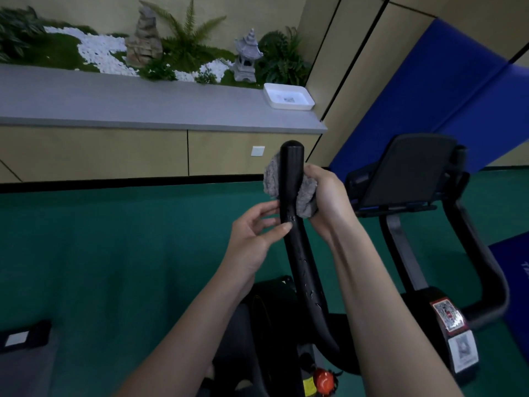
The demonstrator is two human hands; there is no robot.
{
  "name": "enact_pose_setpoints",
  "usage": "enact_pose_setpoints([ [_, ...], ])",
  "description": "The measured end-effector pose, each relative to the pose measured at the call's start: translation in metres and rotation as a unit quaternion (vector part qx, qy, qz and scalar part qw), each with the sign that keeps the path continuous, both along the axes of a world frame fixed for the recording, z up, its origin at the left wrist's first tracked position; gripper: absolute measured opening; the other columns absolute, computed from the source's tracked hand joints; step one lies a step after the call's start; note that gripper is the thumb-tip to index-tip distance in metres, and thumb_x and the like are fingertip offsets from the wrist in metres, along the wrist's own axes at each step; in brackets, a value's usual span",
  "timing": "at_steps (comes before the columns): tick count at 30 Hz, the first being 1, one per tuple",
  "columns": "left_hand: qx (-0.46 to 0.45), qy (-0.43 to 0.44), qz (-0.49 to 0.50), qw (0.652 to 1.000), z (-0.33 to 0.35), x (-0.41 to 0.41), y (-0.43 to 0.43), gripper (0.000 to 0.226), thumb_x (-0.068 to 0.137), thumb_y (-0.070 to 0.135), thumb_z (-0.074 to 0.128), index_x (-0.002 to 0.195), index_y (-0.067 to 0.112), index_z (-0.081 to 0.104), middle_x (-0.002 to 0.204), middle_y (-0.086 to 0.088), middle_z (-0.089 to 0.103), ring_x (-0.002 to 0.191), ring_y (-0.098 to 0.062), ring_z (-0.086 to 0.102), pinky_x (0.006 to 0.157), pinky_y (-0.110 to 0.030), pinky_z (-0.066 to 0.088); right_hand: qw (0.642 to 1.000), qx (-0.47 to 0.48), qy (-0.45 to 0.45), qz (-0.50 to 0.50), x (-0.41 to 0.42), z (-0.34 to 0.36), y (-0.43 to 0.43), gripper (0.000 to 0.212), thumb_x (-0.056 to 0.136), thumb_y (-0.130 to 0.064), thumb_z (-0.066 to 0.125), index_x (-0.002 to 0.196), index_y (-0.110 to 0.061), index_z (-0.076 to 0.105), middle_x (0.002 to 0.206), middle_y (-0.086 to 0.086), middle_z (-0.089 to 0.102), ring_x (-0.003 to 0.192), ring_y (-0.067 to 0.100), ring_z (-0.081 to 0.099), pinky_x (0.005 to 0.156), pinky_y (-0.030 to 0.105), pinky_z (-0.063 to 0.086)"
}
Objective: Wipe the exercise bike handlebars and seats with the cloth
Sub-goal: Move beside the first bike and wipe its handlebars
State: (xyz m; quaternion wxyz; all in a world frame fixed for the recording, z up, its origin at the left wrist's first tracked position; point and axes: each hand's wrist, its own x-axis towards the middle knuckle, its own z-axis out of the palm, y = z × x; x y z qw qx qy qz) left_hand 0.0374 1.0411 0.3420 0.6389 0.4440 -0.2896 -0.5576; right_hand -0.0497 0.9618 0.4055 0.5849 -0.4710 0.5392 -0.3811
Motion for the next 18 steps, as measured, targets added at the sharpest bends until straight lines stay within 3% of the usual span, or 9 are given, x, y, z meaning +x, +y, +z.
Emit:
enact_pose_setpoints([
  [3,0.005,0.003,0.001,1.0,-0.001,0.002,-0.001,0.036,0.077,-0.011,0.066,0.098,0.019,0.064,0.104,0.0,0.066,0.083,-0.003,0.065,0.072,-0.012,0.049,0.997,-0.03,0.069,0.007,-0.005,-0.006,0.013,0.029,0.1,-0.013,0.037,0.106,0.0,0.063,0.105,0.021,0.068,0.099,0.031,0.065,0.087,0.035,0.049],
  [6,-0.002,0.008,-0.006,1.0,-0.002,0.004,-0.001,0.038,0.077,-0.012,0.065,0.097,0.02,0.064,0.102,0.002,0.067,0.079,0.001,0.066,0.069,-0.011,0.049,0.968,-0.122,0.218,0.022,-0.011,-0.009,0.031,0.024,0.1,-0.014,0.039,0.11,-0.014,0.061,0.104,0.008,0.069,0.101,0.024,0.063,0.094,0.039,0.049],
  [9,-0.007,-0.006,-0.02,1.0,-0.003,0.006,-0.001,0.037,0.078,-0.008,0.067,0.102,0.02,0.064,0.109,-0.003,0.067,0.089,-0.009,0.066,0.073,-0.015,0.051,0.925,-0.238,0.298,-0.016,-0.016,-0.007,0.054,0.025,0.095,-0.012,0.052,0.116,-0.014,0.064,0.1,-0.001,0.07,0.092,0.003,0.061,0.074,0.004,0.043],
  [11,-0.005,-0.015,-0.025,1.0,-0.004,0.009,-0.001,0.035,0.08,-0.006,0.066,0.103,0.02,0.065,0.109,-0.002,0.067,0.092,-0.012,0.064,0.077,-0.017,0.051,0.904,-0.283,0.318,-0.045,-0.018,-0.005,0.062,0.026,0.091,-0.012,0.06,0.116,-0.012,0.067,0.097,-0.005,0.069,0.09,-0.01,0.054,0.07,-0.006,0.035],
  [13,-0.007,-0.023,-0.034,0.999,-0.005,0.012,-0.001,0.034,0.081,-0.005,0.066,0.103,0.021,0.066,0.105,0.002,0.069,0.089,-0.007,0.064,0.079,-0.016,0.05,0.899,-0.298,0.315,-0.058,-0.02,-0.005,0.069,0.027,0.089,-0.014,0.065,0.116,-0.01,0.067,0.101,-0.007,0.068,0.094,-0.011,0.054,0.077,-0.004,0.037],
  [16,-0.013,-0.025,-0.051,0.998,-0.008,0.016,-0.002,0.039,0.078,-0.006,0.068,0.103,0.023,0.066,0.102,0.009,0.07,0.086,-0.002,0.065,0.076,-0.014,0.05,0.886,-0.33,0.315,-0.089,-0.021,-0.006,0.078,0.027,0.088,-0.019,0.066,0.115,-0.013,0.065,0.104,0.0,0.07,0.094,0.01,0.065,0.082,0.019,0.049],
  [18,-0.011,-0.018,-0.06,0.998,-0.011,0.017,-0.002,0.042,0.076,-0.009,0.068,0.102,0.024,0.066,0.096,0.013,0.072,0.083,0.0,0.065,0.074,-0.013,0.049,0.86,-0.395,0.311,-0.084,-0.022,-0.004,0.077,0.025,0.087,-0.014,0.067,0.111,-0.011,0.064,0.105,-0.001,0.066,0.096,0.014,0.063,0.083,0.019,0.047],
])
